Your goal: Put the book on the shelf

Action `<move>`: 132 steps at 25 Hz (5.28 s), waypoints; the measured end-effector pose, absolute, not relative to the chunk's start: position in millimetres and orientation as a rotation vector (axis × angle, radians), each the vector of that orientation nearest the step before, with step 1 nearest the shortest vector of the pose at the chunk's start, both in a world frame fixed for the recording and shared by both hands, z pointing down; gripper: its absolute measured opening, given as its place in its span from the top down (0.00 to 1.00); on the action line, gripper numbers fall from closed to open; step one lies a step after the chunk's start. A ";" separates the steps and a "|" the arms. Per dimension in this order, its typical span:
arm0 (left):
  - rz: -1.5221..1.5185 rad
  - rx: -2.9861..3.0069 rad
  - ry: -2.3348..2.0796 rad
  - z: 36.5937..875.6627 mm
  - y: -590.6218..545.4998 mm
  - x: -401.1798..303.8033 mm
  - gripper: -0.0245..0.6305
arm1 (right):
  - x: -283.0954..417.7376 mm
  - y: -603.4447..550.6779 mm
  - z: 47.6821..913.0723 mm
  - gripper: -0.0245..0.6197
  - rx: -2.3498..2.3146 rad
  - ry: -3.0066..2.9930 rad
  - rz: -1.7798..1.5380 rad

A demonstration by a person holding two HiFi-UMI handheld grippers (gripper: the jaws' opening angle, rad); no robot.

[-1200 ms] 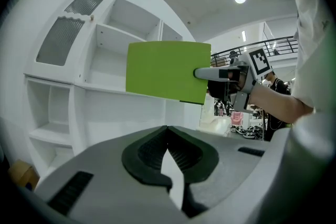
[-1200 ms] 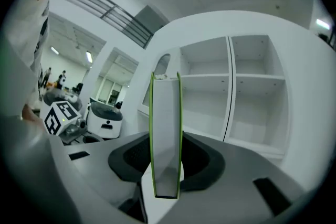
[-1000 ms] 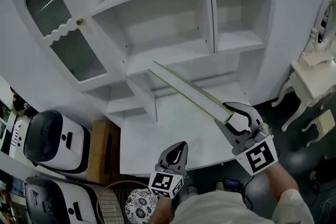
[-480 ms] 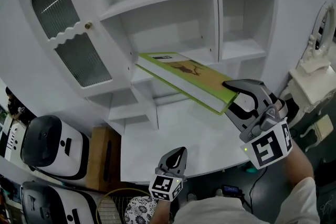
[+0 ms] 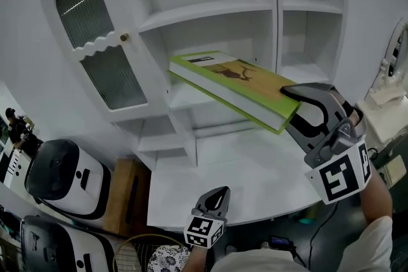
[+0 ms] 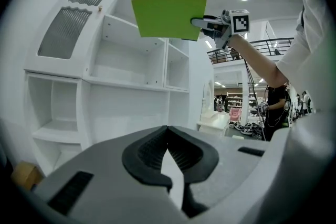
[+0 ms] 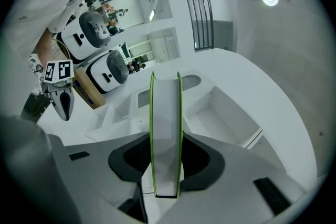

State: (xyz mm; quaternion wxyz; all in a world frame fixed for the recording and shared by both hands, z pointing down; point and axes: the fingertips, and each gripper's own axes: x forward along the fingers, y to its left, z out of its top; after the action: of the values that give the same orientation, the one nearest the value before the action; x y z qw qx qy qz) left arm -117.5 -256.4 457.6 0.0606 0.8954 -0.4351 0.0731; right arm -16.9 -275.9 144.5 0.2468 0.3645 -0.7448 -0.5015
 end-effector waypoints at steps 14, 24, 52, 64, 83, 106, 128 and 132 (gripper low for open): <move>0.176 2.777 -1.368 412.3 -268.1 -106.9 0.96 | -15.0 -294.5 63.3 0.74 1.020 -1.883 -1.569; 0.166 2.896 -1.380 351.1 -293.9 -96.2 0.96 | -12.2 -338.1 21.1 0.74 1.071 -1.777 -1.558; 0.094 3.032 -1.332 283.1 -310.7 -86.6 0.96 | -43.6 -497.4 30.1 0.74 0.969 -1.440 -1.339; 0.103 3.007 -1.351 291.1 -312.4 -99.1 0.96 | -42.2 -542.2 40.2 0.73 1.019 -1.383 -1.325; 0.127 2.995 -1.352 297.2 -313.0 -99.0 0.96 | -32.2 -546.8 39.6 0.56 1.033 -1.472 -1.291; 0.149 2.988 -1.334 313.0 -299.2 -80.0 0.96 | -6.0 -409.2 73.6 0.62 0.971 -1.664 -1.445; 0.062 3.020 -1.318 318.4 -270.0 -53.5 0.96 | -5.0 -304.2 234.4 0.94 1.011 -2.283 -1.004; 0.024 3.031 -1.311 318.1 -265.2 -50.3 0.96 | -6.3 -291.7 269.6 0.94 1.025 -2.413 -0.844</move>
State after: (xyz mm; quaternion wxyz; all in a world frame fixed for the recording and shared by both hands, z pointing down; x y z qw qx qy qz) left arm -50.3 -265.2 318.1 -0.0803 0.9149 -0.3956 0.0073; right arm -6.3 -291.7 269.6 0.1926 0.3653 -0.8597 -0.3006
